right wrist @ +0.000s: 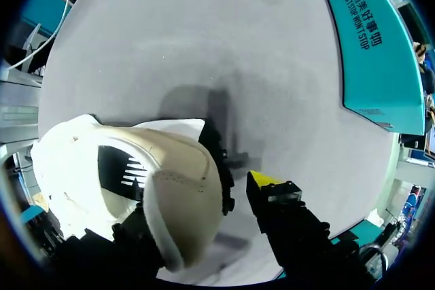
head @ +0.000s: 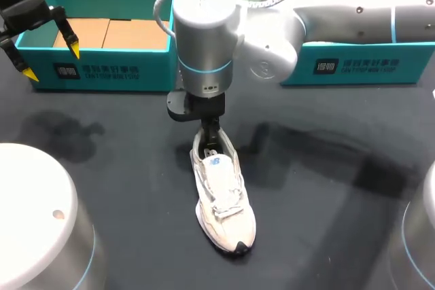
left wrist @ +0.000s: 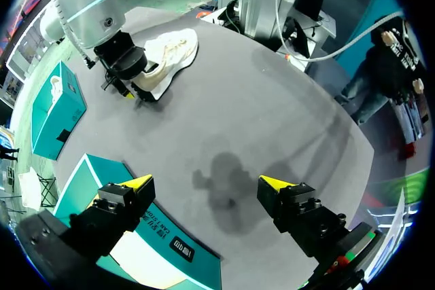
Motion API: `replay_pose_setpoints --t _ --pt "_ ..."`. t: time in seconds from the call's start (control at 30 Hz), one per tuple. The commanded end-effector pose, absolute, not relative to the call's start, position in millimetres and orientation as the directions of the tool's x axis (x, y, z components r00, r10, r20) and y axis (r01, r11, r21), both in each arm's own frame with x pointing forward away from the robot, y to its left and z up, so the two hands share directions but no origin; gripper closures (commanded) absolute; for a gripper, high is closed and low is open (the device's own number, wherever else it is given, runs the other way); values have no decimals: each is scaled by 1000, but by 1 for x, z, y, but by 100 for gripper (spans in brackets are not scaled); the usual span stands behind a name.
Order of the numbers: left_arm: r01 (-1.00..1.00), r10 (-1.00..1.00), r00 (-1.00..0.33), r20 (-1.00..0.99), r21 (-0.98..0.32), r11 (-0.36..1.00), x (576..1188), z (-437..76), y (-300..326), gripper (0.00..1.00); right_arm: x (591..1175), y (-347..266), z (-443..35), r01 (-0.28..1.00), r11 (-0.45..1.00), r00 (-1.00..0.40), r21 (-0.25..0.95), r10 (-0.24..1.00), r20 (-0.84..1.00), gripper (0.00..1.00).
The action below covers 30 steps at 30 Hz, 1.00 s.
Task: Take the shoe out of the shoebox, open the shoe tongue, remove and reinsert the insole, then place the shoe into the shoebox
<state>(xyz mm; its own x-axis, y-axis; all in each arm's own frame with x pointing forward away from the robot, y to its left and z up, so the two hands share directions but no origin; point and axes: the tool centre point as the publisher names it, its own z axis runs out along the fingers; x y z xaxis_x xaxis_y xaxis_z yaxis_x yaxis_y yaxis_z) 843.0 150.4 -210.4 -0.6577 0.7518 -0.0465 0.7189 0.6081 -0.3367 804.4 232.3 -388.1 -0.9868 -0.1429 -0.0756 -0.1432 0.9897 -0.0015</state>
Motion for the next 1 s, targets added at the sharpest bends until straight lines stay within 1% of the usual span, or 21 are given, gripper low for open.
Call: replay_pose_setpoints --t 0.03,0.33,0.63,0.7,0.77,1.0 --pt "719 752 -657 -44 -336 609 843 -210 150 0 802 232 -386 -134 991 -987 -9 -134 -84 100" --pt "719 752 -657 -44 -336 609 843 -210 150 0 795 218 -358 -72 997 -988 -41 -77 -137 100" --pt "719 752 -657 -44 -336 609 843 -210 150 0 804 188 -305 -15 996 -976 -89 -34 -217 100" --pt "719 752 -657 -44 -336 609 843 -210 150 0 808 177 -294 -3 998 -975 -69 -18 -223 100" --pt "719 752 -657 -44 -336 609 843 -210 150 0 817 165 -284 26 997 -976 -76 9 -216 100" --pt "719 752 -657 -44 -336 609 843 -210 150 0 817 165 -284 26 997 -976 -76 9 -216 100"
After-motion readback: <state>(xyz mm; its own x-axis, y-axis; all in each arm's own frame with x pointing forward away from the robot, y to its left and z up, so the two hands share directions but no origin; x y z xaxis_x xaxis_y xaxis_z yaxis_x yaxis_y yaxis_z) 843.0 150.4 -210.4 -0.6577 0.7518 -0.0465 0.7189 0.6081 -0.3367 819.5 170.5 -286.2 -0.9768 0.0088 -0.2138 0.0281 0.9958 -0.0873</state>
